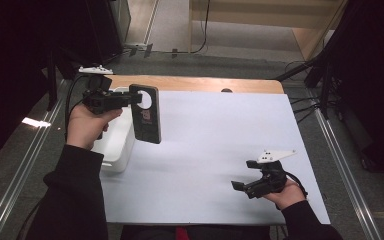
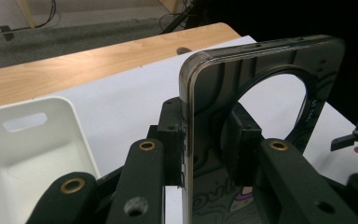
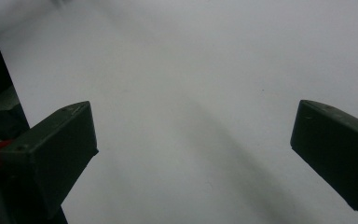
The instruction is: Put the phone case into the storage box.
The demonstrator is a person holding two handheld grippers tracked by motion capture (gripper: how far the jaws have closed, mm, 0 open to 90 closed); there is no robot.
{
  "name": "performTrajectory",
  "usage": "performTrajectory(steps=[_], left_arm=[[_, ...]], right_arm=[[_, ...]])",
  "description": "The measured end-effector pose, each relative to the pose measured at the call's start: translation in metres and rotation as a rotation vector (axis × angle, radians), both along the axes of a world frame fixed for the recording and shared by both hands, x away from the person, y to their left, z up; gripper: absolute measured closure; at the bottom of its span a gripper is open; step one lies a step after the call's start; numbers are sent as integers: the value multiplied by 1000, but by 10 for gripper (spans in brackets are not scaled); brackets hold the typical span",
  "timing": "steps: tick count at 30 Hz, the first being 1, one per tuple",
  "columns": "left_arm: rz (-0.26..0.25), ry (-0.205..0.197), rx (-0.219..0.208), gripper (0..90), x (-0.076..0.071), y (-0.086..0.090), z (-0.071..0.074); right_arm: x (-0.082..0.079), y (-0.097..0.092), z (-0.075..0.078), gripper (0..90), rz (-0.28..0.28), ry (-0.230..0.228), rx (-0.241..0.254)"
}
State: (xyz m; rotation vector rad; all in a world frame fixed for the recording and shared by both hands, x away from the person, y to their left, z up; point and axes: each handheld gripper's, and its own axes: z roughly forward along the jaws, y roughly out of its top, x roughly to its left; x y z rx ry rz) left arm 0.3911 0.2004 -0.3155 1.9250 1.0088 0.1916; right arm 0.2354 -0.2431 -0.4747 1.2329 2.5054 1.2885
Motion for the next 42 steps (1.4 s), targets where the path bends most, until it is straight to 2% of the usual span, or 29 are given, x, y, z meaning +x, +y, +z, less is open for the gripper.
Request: performTrajectory(steps=[3, 10, 22, 27, 32, 42], left_arm=[[-2, 0, -10, 709, 3, 2, 5], [22, -19, 37, 709, 15, 6, 15], [61, -26, 50, 709, 29, 18, 22], [80, -43, 36, 709, 34, 24, 24], [97, -75, 82, 709, 38, 27, 29], [121, -88, 102, 709, 55, 38, 36]], right_arm=[[0, -1, 0, 0, -4, -2, 1], [1, 1, -1, 0, 1, 3, -9], [2, 0, -2, 0, -7, 6, -16], [3, 0, -2, 0, -6, 6, -14], [3, 0, -2, 0, -6, 10, -13], [4, -1, -2, 0, -13, 10, 6]])
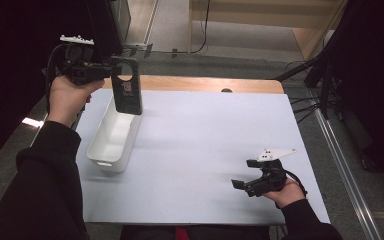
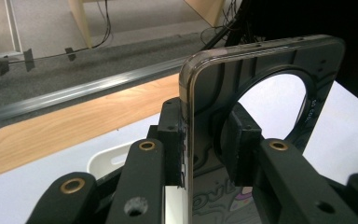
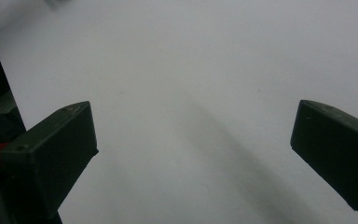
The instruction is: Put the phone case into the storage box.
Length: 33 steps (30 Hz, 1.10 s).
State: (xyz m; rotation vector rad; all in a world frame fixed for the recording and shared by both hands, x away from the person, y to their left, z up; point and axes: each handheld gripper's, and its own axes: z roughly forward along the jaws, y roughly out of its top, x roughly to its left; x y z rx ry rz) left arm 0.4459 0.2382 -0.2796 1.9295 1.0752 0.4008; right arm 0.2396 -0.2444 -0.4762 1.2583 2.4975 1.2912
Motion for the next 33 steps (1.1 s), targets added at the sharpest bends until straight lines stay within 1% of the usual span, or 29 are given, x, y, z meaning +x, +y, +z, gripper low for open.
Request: performTrajectory(steps=[4, 5, 10, 12, 15, 19, 21, 24, 26, 28, 30, 33], left_arm=[[11, 0, 5, 709, 7, 4, 0], [10, -7, 9, 709, 8, 5, 0], [18, -7, 12, 709, 17, 6, -2], [19, -5, 1, 709, 20, 6, -2], [28, -11, 0, 710, 25, 5, -3], [41, -5, 4, 709, 34, 7, -7], [41, -7, 8, 709, 38, 7, -9], [41, -20, 15, 710, 43, 8, -12], [43, -17, 5, 710, 46, 8, -13], [52, -21, 16, 710, 49, 8, -15], [58, -14, 17, 710, 52, 9, -17], [61, -19, 24, 710, 55, 8, -21]], right_arm=[[1, -1, -1, 0, 0, -2, -2], [0, -1, -1, 0, 1, -2, 0], [0, -1, -1, 0, 2, -1, 1], [0, -1, -1, 0, 2, -5, 2], [-1, -1, -2, 0, -3, -3, -1], [-2, -2, -2, 0, -6, -2, -5], [-2, -3, -3, 0, -6, -5, -3], [-3, -4, -3, 0, -13, 3, -2], [-4, -5, -3, 0, -15, 3, -3], [-4, -6, -3, 0, -16, 0, -3], [-5, -6, -3, 0, -19, 5, -1], [-5, -6, -3, 0, -17, 3, -1]])
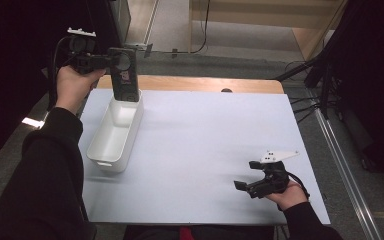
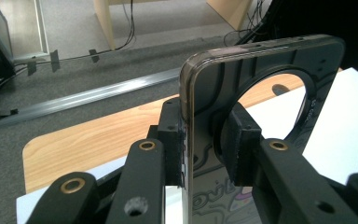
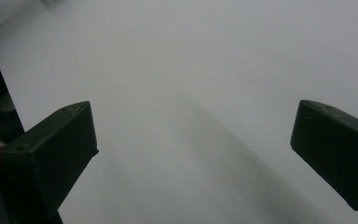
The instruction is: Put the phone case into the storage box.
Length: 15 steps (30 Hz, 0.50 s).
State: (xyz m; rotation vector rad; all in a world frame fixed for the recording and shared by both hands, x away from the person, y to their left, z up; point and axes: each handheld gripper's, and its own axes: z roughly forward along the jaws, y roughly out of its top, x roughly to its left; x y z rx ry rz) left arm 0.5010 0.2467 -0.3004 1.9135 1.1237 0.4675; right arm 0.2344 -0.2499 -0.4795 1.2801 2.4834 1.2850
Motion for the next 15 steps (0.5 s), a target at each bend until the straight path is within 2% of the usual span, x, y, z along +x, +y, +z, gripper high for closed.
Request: performTrajectory(steps=[6, 9, 13, 15], left_arm=[[16, -6, 8, 710, 6, 1, -5], [25, -1, -2, 710, 9, 2, -7], [31, -5, 15, 710, 12, 2, -12], [30, 1, -1, 710, 13, 3, -14]], right_arm=[[0, 0, 0, 0, 0, 2, 2], [0, 0, 0, 0, -2, 2, 2], [1, 0, 0, 0, 1, 0, 4], [1, 0, 0, 0, 4, -1, 4]])
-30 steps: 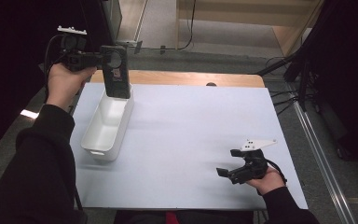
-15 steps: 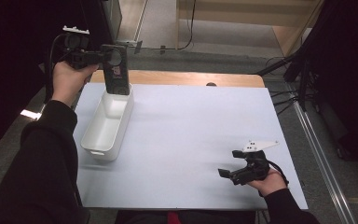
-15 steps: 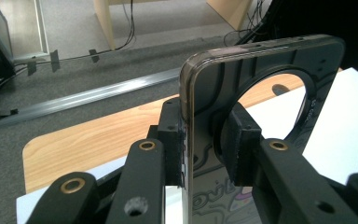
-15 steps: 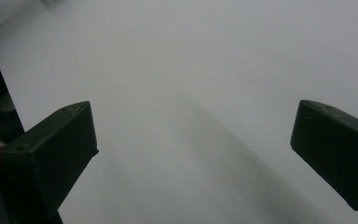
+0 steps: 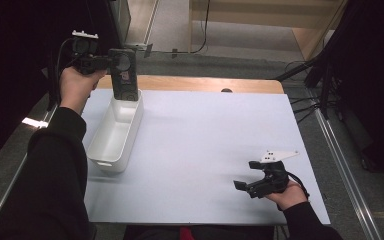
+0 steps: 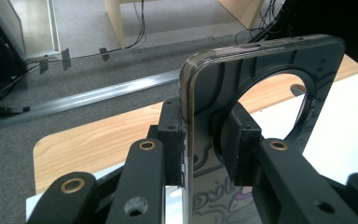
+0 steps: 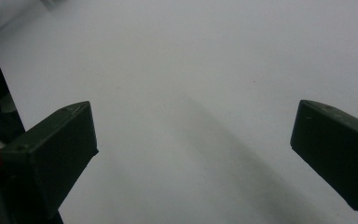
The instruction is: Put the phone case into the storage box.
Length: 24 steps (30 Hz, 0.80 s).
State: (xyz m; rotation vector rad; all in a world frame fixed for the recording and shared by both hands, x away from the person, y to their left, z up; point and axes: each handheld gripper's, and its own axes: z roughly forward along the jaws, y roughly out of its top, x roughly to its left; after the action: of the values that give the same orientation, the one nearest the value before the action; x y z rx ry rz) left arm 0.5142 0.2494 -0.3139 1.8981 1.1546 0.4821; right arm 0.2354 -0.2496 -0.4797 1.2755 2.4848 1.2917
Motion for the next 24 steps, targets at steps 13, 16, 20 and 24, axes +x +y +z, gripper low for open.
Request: performTrajectory(steps=[13, 16, 20, 24], left_arm=[[29, 4, 5, 710, 7, 4, -18], [32, 1, -6, 710, 7, 6, -23], [36, 6, 5, 710, 9, 7, -30], [37, 5, -2, 710, 10, 8, -37]], right_arm=[[1, 0, 0, 0, 1, 2, 6], [1, 0, 0, 0, 0, 1, 6], [1, 1, 0, 0, -1, 6, 7], [2, 2, 0, 0, 5, 2, 6]])
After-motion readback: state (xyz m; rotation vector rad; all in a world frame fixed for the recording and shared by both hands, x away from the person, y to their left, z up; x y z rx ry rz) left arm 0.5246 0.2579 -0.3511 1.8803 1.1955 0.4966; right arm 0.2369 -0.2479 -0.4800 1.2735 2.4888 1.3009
